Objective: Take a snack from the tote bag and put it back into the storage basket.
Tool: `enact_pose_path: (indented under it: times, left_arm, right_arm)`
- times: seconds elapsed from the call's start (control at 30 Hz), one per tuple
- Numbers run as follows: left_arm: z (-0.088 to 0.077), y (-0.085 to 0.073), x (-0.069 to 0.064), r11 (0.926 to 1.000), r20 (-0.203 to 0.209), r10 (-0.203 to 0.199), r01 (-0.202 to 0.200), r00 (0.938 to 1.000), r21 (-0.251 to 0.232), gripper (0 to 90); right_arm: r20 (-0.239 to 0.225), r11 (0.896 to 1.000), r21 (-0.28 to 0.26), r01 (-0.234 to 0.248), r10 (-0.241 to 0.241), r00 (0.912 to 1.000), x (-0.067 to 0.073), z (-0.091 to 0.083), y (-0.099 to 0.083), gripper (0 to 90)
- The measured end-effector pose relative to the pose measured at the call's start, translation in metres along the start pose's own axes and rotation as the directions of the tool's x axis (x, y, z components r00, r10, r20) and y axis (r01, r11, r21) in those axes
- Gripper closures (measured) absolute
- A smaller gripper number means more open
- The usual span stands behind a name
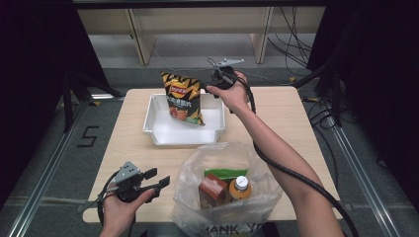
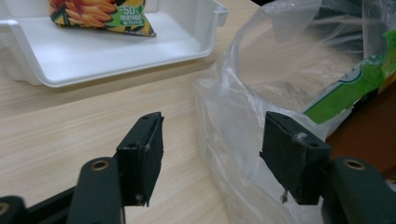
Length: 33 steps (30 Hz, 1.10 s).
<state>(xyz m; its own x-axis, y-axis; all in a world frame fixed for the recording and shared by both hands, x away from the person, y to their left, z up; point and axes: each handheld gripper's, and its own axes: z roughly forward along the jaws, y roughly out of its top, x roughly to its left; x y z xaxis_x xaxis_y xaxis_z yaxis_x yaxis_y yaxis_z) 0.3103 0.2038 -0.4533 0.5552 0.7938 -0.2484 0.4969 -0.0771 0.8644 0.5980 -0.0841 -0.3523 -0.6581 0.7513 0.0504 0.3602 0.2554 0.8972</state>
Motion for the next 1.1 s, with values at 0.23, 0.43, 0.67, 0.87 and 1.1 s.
enact_pose_path:
  times: [0.23,0.43,0.67,0.87,1.1]
  left_arm:
    - [-0.001,0.008,0.006,0.9997,-0.026,0.016,-0.017,0.9995,-0.019,55.7]
    - [0.009,0.015,0.019,0.9995,-0.024,0.028,-0.028,0.9993,-0.012,77.7]
    - [0.035,0.027,0.048,0.9988,-0.063,0.046,-0.045,0.997,0.022,89.1]
    - [0.066,0.044,0.061,0.9989,-0.085,0.043,-0.041,0.9955,0.021,89.5]
    - [0.103,0.065,0.065,0.9966,-0.083,0.072,-0.069,0.994,0.047,89.5]
  right_arm:
    - [-0.021,1.0,-0.028,-0.003,0.002,0.9998,-0.002,-0.033,-0.012,42.6]
    - [-0.041,0.999,-0.051,0.011,-0.013,0.9991,-0.002,-0.063,-0.028,45.9]
    - [-0.051,0.995,-0.093,0.045,-0.05,0.9974,-0.008,-0.116,-0.056,52.2]
    - [-0.044,0.991,-0.125,0.044,-0.049,0.9978,-0.003,-0.148,-0.075,56.8]
    - [-0.03,0.985,-0.17,0.021,-0.027,0.9992,0.002,-0.173,-0.093,57.9]
